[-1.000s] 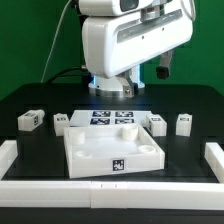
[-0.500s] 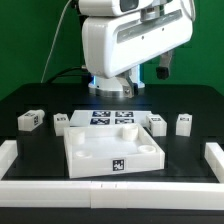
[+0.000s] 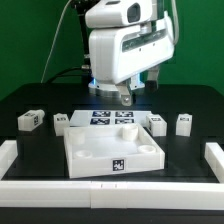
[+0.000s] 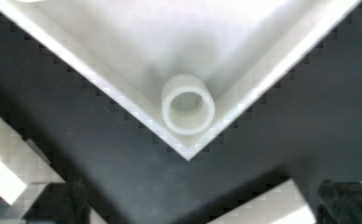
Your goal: Assemble one leg
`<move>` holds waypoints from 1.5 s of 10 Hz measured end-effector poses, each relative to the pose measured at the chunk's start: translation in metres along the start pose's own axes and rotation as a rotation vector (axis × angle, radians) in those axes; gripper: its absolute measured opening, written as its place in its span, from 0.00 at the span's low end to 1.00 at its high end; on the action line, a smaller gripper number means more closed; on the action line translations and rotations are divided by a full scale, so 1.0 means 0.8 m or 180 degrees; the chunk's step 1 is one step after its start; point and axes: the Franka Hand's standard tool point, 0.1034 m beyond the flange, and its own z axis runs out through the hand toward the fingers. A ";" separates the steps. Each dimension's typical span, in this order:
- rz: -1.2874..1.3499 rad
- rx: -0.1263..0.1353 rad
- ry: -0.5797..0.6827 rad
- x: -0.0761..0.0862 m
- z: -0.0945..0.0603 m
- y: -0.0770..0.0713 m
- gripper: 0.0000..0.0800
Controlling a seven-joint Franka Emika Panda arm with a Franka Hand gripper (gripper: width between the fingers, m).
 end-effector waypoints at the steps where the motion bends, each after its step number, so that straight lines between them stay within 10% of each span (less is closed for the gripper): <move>1: -0.0345 -0.0118 -0.0021 -0.009 0.010 -0.005 0.81; 15: -0.2293 -0.0065 -0.0385 -0.067 0.043 -0.029 0.81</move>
Offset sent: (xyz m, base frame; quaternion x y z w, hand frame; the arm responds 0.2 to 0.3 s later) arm 0.0000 0.0000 0.0000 0.0000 0.0000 0.0000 1.0000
